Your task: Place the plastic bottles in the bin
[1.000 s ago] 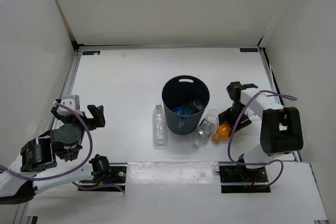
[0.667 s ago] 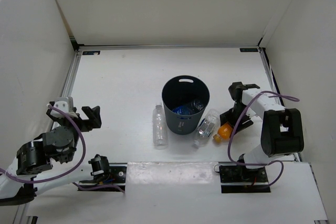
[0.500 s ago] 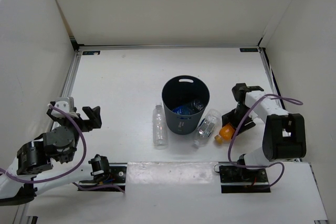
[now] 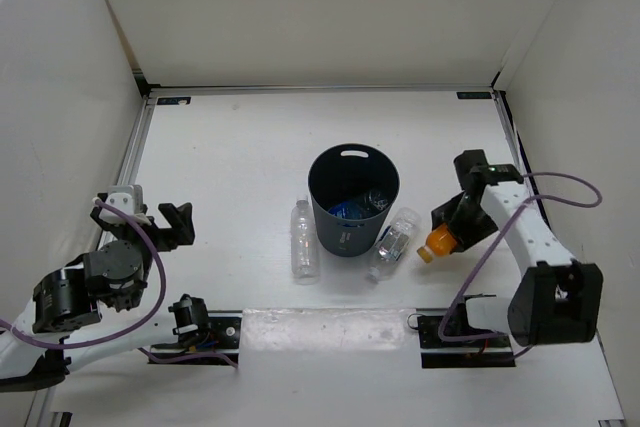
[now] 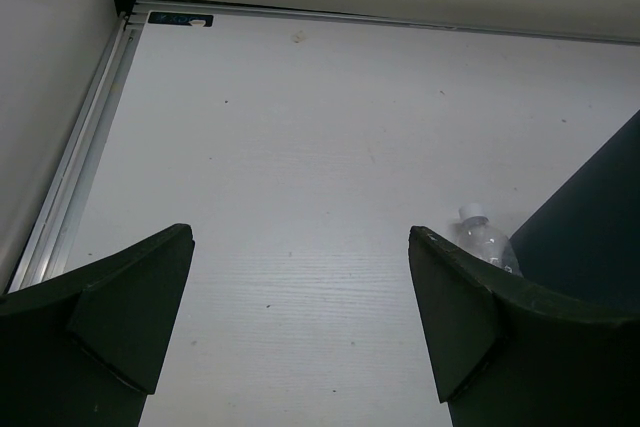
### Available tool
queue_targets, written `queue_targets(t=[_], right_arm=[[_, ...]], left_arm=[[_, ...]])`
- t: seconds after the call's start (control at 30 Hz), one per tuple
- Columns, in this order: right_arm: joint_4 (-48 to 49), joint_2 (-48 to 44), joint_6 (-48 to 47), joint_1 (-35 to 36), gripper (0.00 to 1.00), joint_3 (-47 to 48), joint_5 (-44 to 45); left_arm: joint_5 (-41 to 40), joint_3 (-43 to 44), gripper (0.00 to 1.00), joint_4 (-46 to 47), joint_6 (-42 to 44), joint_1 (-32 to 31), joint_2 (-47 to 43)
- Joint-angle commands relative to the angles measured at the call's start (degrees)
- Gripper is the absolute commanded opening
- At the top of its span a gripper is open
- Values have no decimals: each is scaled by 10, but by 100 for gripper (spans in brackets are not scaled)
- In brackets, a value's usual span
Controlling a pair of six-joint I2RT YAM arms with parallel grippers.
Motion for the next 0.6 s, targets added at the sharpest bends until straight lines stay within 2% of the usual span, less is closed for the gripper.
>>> queue_targets(t=[0.0, 0.1, 0.27, 0.33, 0.4, 0.5, 0.57], right_arm=[[-49, -68, -11, -10, 0, 67, 56], [-51, -118, -31, 5, 0, 90, 117], [-64, -163, -75, 41, 0, 204, 174], [-62, -183, -85, 79, 0, 232, 214], [-42, -200, -125, 104, 0, 280, 238], [58, -227, -186, 200, 0, 320, 268], [86, -244, -235, 280, 0, 332, 279]], left_arm=[[1, -6, 100, 7, 6, 0, 17], [1, -8, 100, 11, 9, 0, 20], [-5, -10, 100, 14, 13, -2, 34], [-13, -12, 100, 8, 10, -1, 44], [-45, -10, 100, -19, -28, 0, 55], [-64, 2, 100, -47, -49, -1, 65], [-67, 0, 100, -51, -49, -1, 60]])
